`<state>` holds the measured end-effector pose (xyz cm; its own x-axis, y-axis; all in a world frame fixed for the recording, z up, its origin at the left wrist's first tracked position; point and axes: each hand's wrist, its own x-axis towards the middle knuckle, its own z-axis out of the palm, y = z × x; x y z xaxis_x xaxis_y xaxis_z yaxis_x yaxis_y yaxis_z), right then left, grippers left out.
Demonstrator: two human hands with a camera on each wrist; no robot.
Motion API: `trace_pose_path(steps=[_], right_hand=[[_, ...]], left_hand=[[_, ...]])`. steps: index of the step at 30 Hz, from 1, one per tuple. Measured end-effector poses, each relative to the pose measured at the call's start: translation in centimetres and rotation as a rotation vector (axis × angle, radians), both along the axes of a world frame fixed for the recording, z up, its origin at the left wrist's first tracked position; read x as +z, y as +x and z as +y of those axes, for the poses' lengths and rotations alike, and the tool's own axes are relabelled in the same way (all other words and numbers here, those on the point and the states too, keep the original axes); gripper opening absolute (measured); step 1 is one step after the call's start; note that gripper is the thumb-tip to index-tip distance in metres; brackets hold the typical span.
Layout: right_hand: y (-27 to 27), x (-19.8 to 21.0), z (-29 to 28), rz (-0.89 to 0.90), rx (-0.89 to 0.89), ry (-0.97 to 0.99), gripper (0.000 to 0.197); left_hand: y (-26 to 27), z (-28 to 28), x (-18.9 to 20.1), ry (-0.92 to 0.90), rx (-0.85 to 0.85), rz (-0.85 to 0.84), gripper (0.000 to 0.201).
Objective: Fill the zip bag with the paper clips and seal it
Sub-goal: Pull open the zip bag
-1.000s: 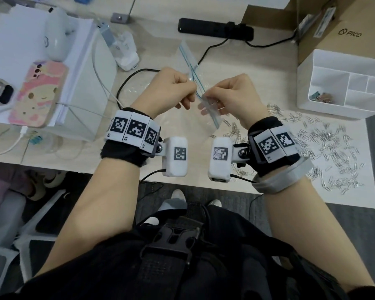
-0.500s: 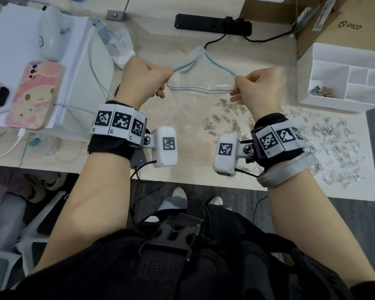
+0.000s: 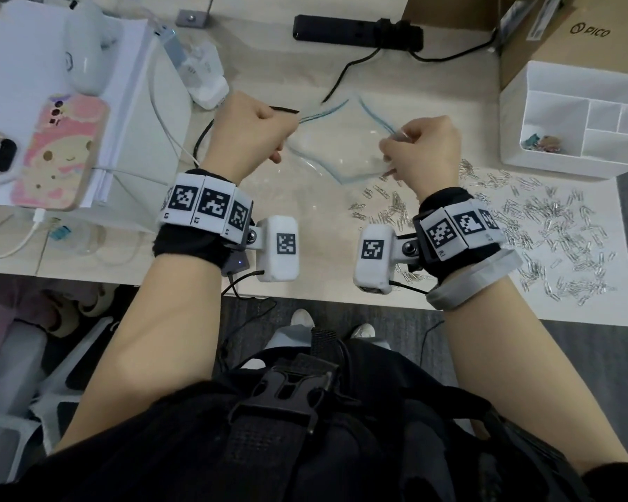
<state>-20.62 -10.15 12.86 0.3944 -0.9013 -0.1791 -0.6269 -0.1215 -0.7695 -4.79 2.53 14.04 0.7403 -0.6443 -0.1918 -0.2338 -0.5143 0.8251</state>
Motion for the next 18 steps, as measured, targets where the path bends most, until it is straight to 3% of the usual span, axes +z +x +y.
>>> trace_pose_path(steps=[3, 9, 15, 18], right_hand=[[-0.7, -0.2, -0.4, -0.012, -0.069, 0.016, 0.024], [-0.8, -0.4, 0.0, -0.029, -0.048, 0.045, 0.028], [-0.3, 0.0, 0.8, -0.131, 0.058, 0.147, 0.022], [-0.3, -0.2, 0.9, -0.116, 0.096, 0.173, 0.014]], left_hand=[[0.9, 0.7, -0.3, 0.019, 0.131, -0.05, 0.024], [0.5, 0.8, -0.4, 0.018, 0.21, -0.198, 0.038], [-0.4, 0.0, -1.4, 0.03, 0.095, -0.02, 0.025], [-0.9, -0.4, -2.2, 0.075, 0.04, -0.094, 0.027]])
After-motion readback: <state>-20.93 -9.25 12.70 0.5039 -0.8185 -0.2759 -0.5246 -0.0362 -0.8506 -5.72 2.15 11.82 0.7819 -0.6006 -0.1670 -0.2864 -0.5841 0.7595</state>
